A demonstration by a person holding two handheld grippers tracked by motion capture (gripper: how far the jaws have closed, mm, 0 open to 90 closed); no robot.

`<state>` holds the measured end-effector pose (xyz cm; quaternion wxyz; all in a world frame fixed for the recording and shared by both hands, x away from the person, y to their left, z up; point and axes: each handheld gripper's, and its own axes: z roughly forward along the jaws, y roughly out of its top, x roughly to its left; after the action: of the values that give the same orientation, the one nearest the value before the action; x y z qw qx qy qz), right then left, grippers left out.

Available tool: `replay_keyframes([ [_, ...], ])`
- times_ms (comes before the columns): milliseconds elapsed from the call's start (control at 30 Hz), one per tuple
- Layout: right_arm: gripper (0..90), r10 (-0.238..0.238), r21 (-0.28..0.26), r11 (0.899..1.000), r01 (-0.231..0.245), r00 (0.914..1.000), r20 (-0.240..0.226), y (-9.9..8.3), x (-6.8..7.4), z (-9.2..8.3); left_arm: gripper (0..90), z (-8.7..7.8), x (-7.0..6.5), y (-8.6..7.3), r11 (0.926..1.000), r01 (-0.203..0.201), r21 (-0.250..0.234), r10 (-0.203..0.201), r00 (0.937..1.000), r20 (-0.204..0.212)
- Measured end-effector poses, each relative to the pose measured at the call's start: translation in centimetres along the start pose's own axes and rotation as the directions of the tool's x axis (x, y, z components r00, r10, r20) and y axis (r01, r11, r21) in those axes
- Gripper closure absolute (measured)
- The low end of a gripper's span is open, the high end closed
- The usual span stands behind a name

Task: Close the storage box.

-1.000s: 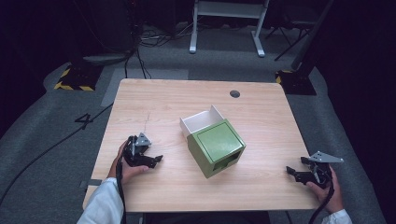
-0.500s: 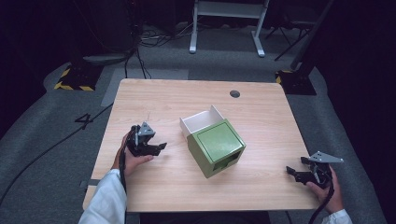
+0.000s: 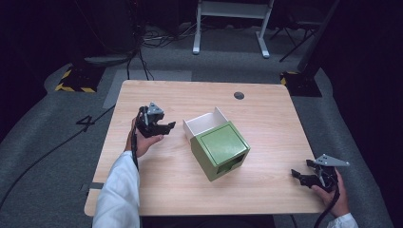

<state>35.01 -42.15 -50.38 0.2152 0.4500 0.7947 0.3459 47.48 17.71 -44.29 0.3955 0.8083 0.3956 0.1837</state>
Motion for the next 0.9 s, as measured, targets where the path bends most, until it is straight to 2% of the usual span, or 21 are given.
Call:
replay_keyframes([
  [167,14.9,0.000,0.000,1.000,0.000,1.0000,-0.001,0.0,0.0,0.0,37.6,1.5,0.4,0.5,0.9993,0.037,-0.012,-0.036,0.9990,0.024],
  [200,14.9,0.001,0.001,1.000,-0.001,1.0000,-0.001,0.0,0.0,0.0,37.6,2.0,0.4,0.8,0.9988,0.042,-0.025,-0.041,0.9982,0.043],
  [267,14.9,0.000,0.001,1.000,0.000,1.0000,-0.001,0.0,0.0,0.0,37.6,2.5,0.1,1.1,0.9987,0.034,-0.038,-0.032,0.9980,0.054],
  [367,14.9,0.001,0.001,1.000,-0.001,1.0000,-0.001,0.0,0.0,0.0,37.7,3.3,-0.3,1.4,0.9994,0.026,-0.021,-0.024,0.9977,0.063],
  [567,14.9,-0.001,0.000,1.000,0.001,1.0000,0.002,0.0,0.0,0.0,43.6,3.9,-0.7,1.3,0.9987,0.033,-0.039,-0.029,0.9945,0.101],
  [633,14.9,0.000,0.000,1.000,0.000,1.0000,0.000,0.0,0.0,0.0,48.6,3.9,-0.7,1.3,0.9990,0.025,-0.038,-0.021,0.9934,0.113],
  [667,14.9,0.001,0.001,1.000,-0.001,1.0000,-0.001,0.0,0.0,0.0,50.9,3.9,-0.8,1.3,0.9991,0.020,-0.037,-0.015,0.9903,0.138],
  [700,14.9,0.001,0.001,1.000,-0.001,1.0000,-0.001,0.0,0.0,0.0,52.9,3.9,-0.8,1.3,0.9991,0.020,-0.037,-0.015,0.9903,0.138],
  [767,14.9,0.000,0.000,1.000,0.000,1.0000,-0.001,0.0,0.0,0.0,57.6,3.9,-1.1,1.3,0.9987,0.027,-0.042,-0.018,0.9815,0.191],
  [900,14.9,0.004,0.002,1.000,-0.004,1.0000,-0.002,0.0,0.0,0.0,61.5,4.1,-1.9,1.6,0.9992,-0.005,-0.039,0.013,0.9756,0.219],
])
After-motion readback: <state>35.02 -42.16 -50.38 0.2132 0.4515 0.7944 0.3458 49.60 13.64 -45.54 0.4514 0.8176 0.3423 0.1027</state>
